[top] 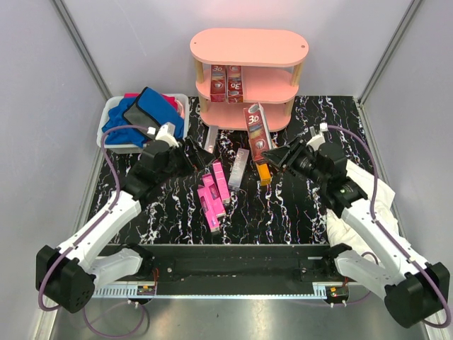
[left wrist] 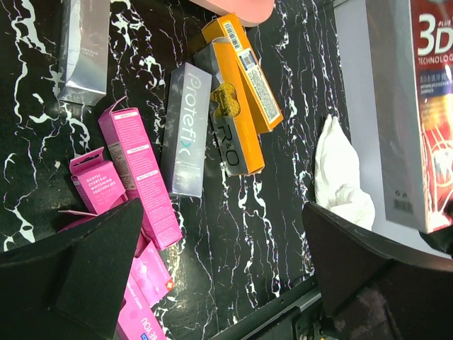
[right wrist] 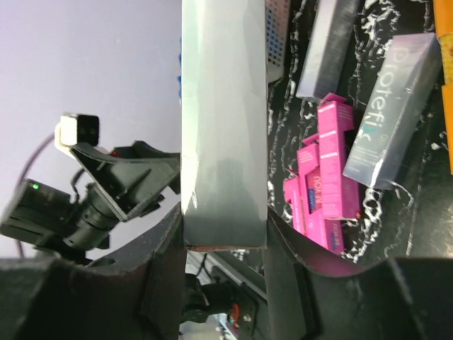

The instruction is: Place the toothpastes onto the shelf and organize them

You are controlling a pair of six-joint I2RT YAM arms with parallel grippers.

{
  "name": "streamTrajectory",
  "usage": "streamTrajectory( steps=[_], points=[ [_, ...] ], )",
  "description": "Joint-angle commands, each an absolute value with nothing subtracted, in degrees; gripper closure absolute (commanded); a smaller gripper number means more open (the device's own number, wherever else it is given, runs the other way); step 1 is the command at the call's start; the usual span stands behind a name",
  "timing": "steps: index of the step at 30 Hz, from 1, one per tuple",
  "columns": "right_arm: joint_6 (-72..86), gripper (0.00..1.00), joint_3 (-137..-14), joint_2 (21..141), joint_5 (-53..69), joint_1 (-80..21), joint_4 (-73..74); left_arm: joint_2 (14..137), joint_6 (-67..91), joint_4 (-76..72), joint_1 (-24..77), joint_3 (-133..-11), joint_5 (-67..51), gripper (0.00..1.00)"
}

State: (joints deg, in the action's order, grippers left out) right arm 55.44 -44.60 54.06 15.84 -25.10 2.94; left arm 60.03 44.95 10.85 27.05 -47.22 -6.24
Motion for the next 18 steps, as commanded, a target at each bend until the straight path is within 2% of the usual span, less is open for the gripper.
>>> streamTrajectory(
  steps=[1, 11, 18],
  points=[
    [61.2, 0.83, -44.2, 56.2, 28.2, -19.9, -11.2, 57.9, 43.7, 9.4, 26.8, -47.7, -6.2, 0.01],
    [61.5, 0.83, -50.7, 67.9, 33.6, -14.1, -16.3, 56.9, 44.4, 8.2, 26.8, -46.0, -7.7, 0.01],
    [62.3, 0.83, -59.6, 78.6, 34.4, -10.7, -19.0, 56.9, 44.7, 6.7, 26.9, -44.2, -9.0, 0.01]
  ],
)
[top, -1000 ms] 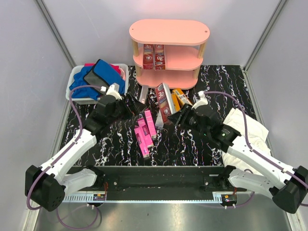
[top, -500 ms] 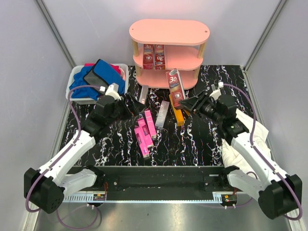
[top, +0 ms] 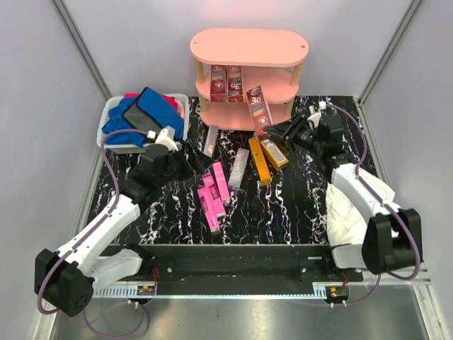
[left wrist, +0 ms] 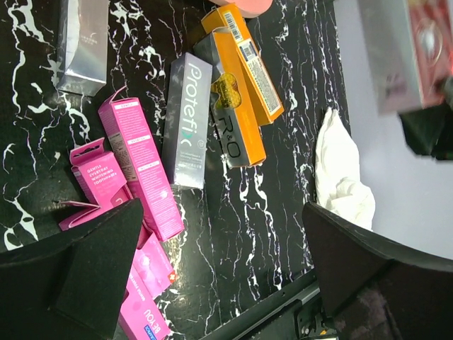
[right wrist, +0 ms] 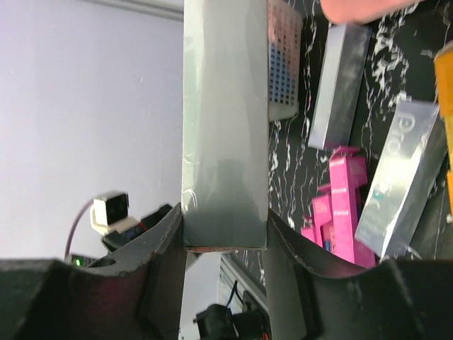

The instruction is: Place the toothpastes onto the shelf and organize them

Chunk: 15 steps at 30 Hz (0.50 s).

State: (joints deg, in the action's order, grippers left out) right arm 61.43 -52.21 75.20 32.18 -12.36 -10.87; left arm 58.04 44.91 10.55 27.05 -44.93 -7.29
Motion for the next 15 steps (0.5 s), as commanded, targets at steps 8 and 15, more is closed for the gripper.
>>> streamTrajectory(
  steps=[8, 15],
  points=[
    [63.9, 0.84, -73.2, 96.4, 36.9, -9.4, -19.2, 56.8, 45.1, 6.2, 26.8, -44.3, -11.3, 0.01],
    [65.6, 0.84, -81.8, 104.6, 33.7, -9.1, -18.3, 56.8, 44.0, 7.2, 26.8, -45.2, -12.2, 0.01]
  ],
)
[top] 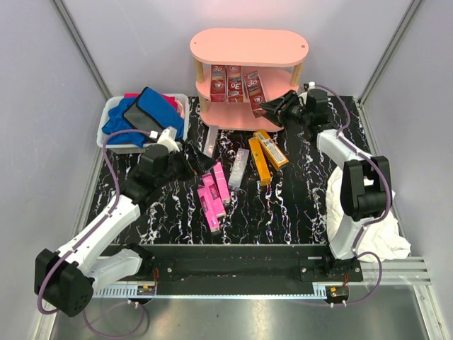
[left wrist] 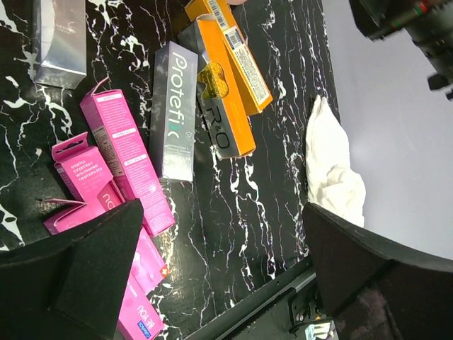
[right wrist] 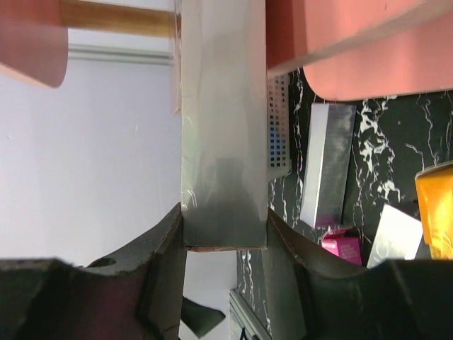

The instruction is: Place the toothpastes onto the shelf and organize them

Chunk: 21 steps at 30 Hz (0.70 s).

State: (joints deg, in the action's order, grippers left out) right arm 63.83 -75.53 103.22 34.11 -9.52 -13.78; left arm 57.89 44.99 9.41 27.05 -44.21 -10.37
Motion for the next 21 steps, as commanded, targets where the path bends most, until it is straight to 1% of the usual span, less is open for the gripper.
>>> streamTrajectory(
  steps=[1, 11, 15, 21],
  points=[
    [65.8, 0.84, -82.5, 106.1, 32.5, -9.1, -18.2, 56.9, 44.0, 7.2, 26.8, -45.2, -12.4, 0.01],
    [69.6, 0.84, -90.8, 115.8, 31.7, -9.2, -17.5, 57.0, 44.5, 6.6, 26.8, -45.0, -14.3, 0.01],
    [70.4, 0.82, -93.0, 118.4, 31.6, -9.9, -17.6, 57.0, 44.6, 6.3, 26.8, -44.5, -14.9, 0.01],
    [72.1, 0.76, -94.4, 121.1, 30.9, -10.8, -18.5, 56.5, 44.7, 6.3, 26.8, -44.3, -15.1, 0.01]
  ],
)
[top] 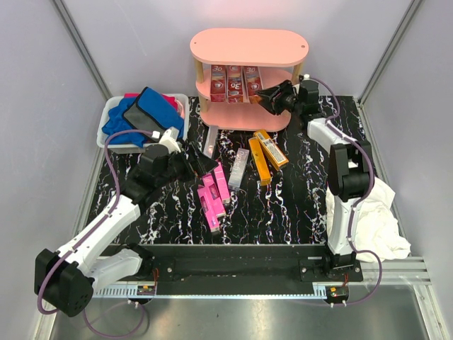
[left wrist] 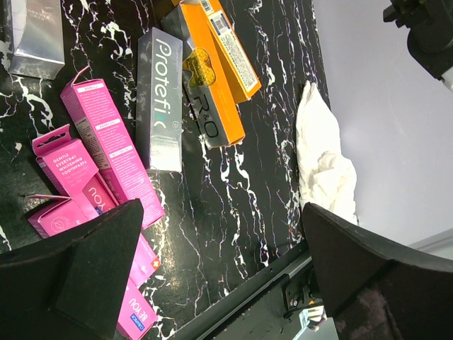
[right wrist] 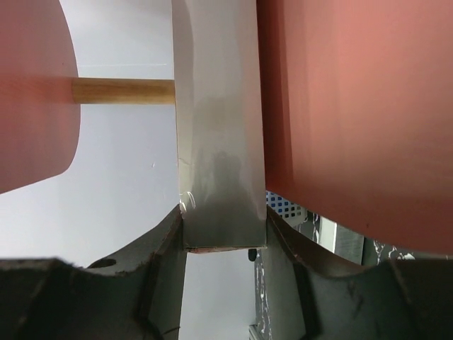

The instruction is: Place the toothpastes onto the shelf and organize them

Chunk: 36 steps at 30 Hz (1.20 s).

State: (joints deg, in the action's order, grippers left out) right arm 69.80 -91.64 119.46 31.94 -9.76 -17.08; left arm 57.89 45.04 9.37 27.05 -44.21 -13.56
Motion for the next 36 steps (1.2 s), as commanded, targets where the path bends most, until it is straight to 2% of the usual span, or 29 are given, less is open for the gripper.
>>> streamTrajectory(
  steps=[1, 5, 7, 9, 18, 19, 21, 22, 29, 36],
  points=[
    [72.2, 0.75, -94.5, 121.4, 30.9, -11.0, -18.7, 56.4, 44.9, 6.3, 26.8, -44.2, -15.0, 0.01],
    [72.3, 0.72, -94.5, 121.9, 30.4, -11.9, -19.2, 56.4, 45.0, 6.2, 26.8, -44.2, -15.3, 0.01],
    [72.9, 0.65, -94.2, 122.3, 30.1, -11.9, -19.9, 56.3, 45.0, 6.5, 26.8, -44.2, -15.4, 0.01],
    [73.9, 0.54, -93.4, 122.3, 30.4, -12.0, -21.4, 56.0, 44.8, 6.9, 26.8, -44.2, -15.1, 0.01],
    [74.0, 0.22, -89.3, 121.2, 32.0, -12.0, -24.3, 55.1, 44.9, 7.1, 26.8, -43.5, -14.8, 0.01],
    [73.8, 0.15, -88.9, 120.7, 32.1, -12.0, -24.9, 55.0, 44.9, 7.1, 26.8, -43.5, -14.9, 0.01],
    [73.8, 0.08, -87.5, 119.7, 32.2, -12.0, -25.9, 54.8, 45.1, 7.1, 26.8, -43.2, -14.9, 0.01],
    [73.7, 0.00, -87.1, 119.4, 32.1, -12.0, -26.2, 54.7, 45.2, 7.0, 26.8, -43.1, -14.9, 0.01],
    [69.4, 0.00, -85.0, 115.1, 30.3, -12.0, -20.7, 53.4, 45.4, 7.0, 26.8, -41.9, -14.8, 0.01],
    [68.6, 0.00, -82.5, 111.5, 30.3, -12.0, -21.4, 53.1, 46.1, 6.6, 26.8, -41.4, -15.2, 0.01]
  ],
)
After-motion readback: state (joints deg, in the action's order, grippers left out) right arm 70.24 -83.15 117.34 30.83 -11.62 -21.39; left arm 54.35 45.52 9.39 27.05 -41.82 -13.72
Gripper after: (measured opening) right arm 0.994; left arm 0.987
